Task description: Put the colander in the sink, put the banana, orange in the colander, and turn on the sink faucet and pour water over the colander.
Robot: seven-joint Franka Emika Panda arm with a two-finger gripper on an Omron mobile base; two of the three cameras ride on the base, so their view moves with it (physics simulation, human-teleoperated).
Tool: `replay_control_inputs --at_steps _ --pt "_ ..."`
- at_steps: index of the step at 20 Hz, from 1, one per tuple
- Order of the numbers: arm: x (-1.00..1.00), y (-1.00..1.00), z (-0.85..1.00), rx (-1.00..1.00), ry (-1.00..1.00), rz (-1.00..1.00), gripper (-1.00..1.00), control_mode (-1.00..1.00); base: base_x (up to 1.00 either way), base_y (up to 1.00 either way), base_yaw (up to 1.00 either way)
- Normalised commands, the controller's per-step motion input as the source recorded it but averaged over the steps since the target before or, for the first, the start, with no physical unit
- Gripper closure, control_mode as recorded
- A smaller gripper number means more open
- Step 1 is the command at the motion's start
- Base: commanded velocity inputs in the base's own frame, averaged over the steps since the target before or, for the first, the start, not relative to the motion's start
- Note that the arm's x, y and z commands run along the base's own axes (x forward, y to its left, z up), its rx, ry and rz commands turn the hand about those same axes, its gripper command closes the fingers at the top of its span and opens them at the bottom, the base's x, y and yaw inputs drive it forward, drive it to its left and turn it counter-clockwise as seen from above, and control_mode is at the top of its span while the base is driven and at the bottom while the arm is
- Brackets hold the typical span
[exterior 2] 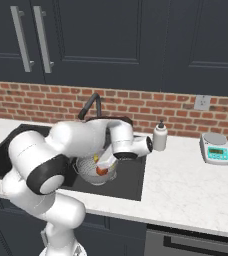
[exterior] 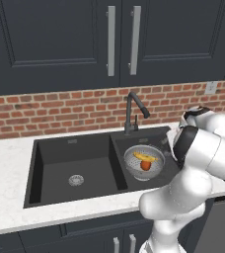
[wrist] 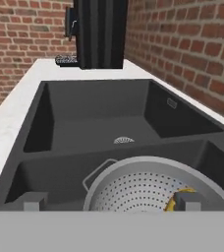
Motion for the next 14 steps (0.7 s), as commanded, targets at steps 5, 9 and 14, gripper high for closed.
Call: replay_control_inputs --at_steps 5,9,14 --pt "-0.01 0.02 0.32 0.0 -0.22 -0.13 -1.0 -1.0 0.0 0.0 0.0" --pt "0.0 0.07 0.29 0.0 -0.14 -0.18 -1.0 -1.0 0.0 0.0 0.0" --pt "0.0 0.0 0.32 0.0 -0.06 -0.16 -1.0 -1.0 0.0 0.0 0.0"
